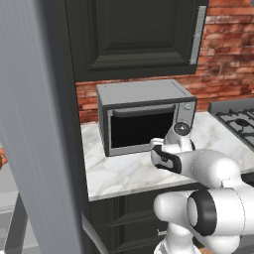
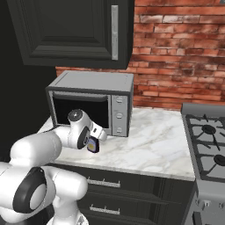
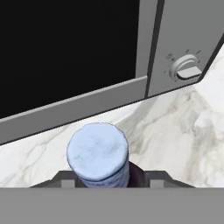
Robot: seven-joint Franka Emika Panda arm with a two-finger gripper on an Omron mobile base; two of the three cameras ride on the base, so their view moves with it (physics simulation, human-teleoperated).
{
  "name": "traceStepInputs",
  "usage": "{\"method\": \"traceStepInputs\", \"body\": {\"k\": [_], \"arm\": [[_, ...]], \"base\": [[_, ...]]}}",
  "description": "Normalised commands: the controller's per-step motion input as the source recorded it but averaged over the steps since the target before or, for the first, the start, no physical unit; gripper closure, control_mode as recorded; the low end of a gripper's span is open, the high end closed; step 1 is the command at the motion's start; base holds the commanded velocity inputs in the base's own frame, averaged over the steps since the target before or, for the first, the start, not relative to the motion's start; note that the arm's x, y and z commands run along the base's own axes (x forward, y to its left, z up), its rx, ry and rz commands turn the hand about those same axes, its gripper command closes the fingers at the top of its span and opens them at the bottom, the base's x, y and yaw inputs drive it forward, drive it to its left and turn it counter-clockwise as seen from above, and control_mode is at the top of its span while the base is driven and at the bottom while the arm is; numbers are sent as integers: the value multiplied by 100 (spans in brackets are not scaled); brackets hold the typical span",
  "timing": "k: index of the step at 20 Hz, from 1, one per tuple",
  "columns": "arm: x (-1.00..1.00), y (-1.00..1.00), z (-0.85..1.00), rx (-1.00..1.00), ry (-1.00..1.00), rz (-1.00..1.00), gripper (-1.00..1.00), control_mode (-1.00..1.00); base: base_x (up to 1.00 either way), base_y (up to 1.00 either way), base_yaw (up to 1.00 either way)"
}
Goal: Place the mayonnaise and condiment bottle from the counter to the top shelf of the fridge. If the existing items in the fridge are on the top shelf, move them to other shelves.
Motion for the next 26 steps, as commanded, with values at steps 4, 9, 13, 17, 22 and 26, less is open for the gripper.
{"method": "traceStepInputs", "body": {"k": [4,9,13,17,22,26], "arm": [[0,0,0,0,0,0,100,-100],[-12,0,6,0,0,0,100,-100],[-60,0,57,-1,-9,0,100,-100],[-89,0,94,-5,-10,3,100,-100],[-100,0,100,-6,-16,6,100,-100],[-100,0,100,-8,-22,11,100,-100]], "base": [[0,0,0],[0,0,0],[0,0,0],[0,0,0],[0,0,0],[0,0,0]]}}
